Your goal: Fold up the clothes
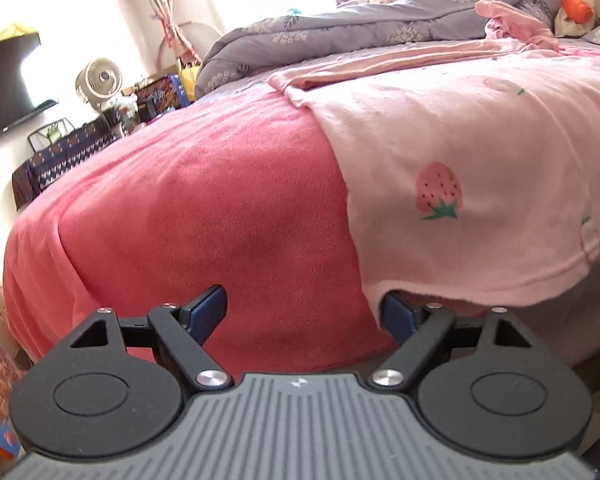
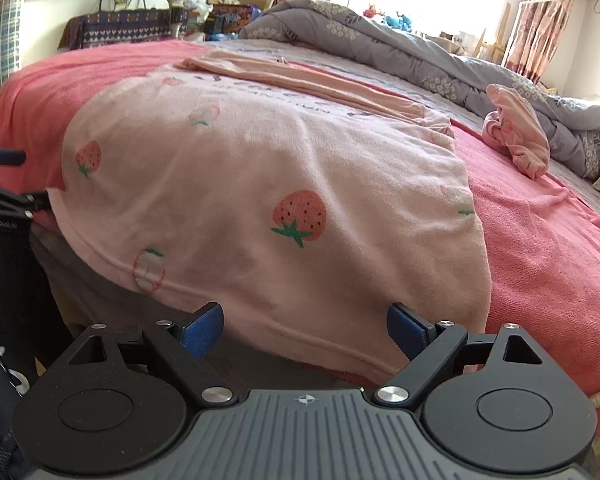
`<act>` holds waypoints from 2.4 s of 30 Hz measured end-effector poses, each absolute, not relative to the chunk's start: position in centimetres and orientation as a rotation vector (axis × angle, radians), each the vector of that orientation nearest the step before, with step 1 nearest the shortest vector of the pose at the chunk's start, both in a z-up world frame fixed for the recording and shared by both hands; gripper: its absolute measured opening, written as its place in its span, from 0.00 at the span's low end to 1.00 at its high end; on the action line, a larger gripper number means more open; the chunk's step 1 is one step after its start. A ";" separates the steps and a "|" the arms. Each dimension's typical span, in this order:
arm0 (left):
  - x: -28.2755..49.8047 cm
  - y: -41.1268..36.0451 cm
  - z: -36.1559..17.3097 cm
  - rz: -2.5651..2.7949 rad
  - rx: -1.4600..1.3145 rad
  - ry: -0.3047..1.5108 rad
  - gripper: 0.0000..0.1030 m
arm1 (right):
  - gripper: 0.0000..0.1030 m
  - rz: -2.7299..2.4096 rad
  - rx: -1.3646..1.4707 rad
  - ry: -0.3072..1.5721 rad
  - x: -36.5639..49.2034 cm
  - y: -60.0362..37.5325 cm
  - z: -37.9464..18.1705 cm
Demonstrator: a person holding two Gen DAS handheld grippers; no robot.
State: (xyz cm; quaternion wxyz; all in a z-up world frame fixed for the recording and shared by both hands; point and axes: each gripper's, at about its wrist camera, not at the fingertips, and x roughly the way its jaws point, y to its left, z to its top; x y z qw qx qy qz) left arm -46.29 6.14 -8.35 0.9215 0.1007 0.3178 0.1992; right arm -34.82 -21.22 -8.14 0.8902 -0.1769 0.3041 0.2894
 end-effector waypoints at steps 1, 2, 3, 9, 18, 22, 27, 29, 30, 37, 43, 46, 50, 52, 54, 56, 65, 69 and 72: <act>-46.4 6.0 -8.2 0.412 0.212 0.643 0.81 | 0.87 0.618 -0.341 0.634 -34.8 -21.3 -7.9; -46.6 5.9 -8.1 0.414 0.216 0.632 0.81 | 0.87 0.640 -0.312 0.635 -34.8 -21.3 -7.6; -46.7 5.9 -8.0 0.419 0.213 0.617 0.78 | 0.88 0.665 -0.285 0.636 -34.9 -21.3 -7.4; -46.2 8.5 -5.6 0.347 0.037 0.593 0.38 | 0.89 0.846 -0.218 0.598 -35.9 -20.0 -6.3; -47.1 7.8 -1.1 0.335 0.081 0.475 0.38 | 0.93 1.007 -0.234 0.505 -37.1 -15.8 -4.6; -47.1 7.6 -0.4 0.332 0.092 0.456 0.38 | 0.93 1.024 -0.220 0.472 -37.1 -13.4 -4.1; -47.9 7.5 -0.1 0.319 0.091 0.451 0.38 | 0.92 1.053 -0.194 0.468 -36.8 -10.6 -3.9; -48.0 7.4 0.2 0.316 0.090 0.441 0.38 | 0.92 1.077 -0.180 0.492 -36.7 -9.7 -3.9; -48.0 7.4 0.4 0.315 0.089 0.436 0.38 | 0.92 1.097 -0.171 0.491 -36.8 -9.4 -3.8; -48.3 7.2 0.8 0.313 0.093 0.411 0.38 | 0.92 1.054 -0.099 0.487 -36.6 -10.0 -3.5; -48.3 6.9 0.9 0.308 0.101 0.404 0.38 | 0.92 0.897 -0.125 0.514 -35.8 -11.3 -4.4; -48.2 7.0 0.9 0.309 0.099 0.404 0.38 | 0.92 0.831 -0.174 0.529 -35.8 -12.1 -5.1; -48.1 7.3 1.2 0.313 0.089 0.394 0.40 | 0.92 0.777 -0.221 0.547 -36.1 -13.9 -5.9; -47.9 7.4 1.5 0.313 0.087 0.385 0.40 | 0.92 0.810 -0.187 0.552 -36.4 -14.8 -5.8; -47.8 7.4 1.7 0.311 0.089 0.376 0.40 | 0.92 0.864 -0.148 0.533 -36.6 -15.1 -5.4; -47.9 7.2 1.9 0.310 0.096 0.369 0.40 | 0.92 0.865 -0.177 0.508 -36.9 -14.3 -5.2; -48.3 7.2 2.2 0.316 0.098 0.356 0.41 | 0.92 0.661 -0.206 0.531 -35.7 -15.8 -5.9; -48.3 7.3 2.1 0.316 0.096 0.355 0.42 | 0.92 0.526 -0.202 0.527 -35.4 -19.4 -6.1; -48.5 7.3 2.2 0.320 0.095 0.352 0.42 | 0.92 0.414 -0.225 0.522 -35.5 -21.8 -6.6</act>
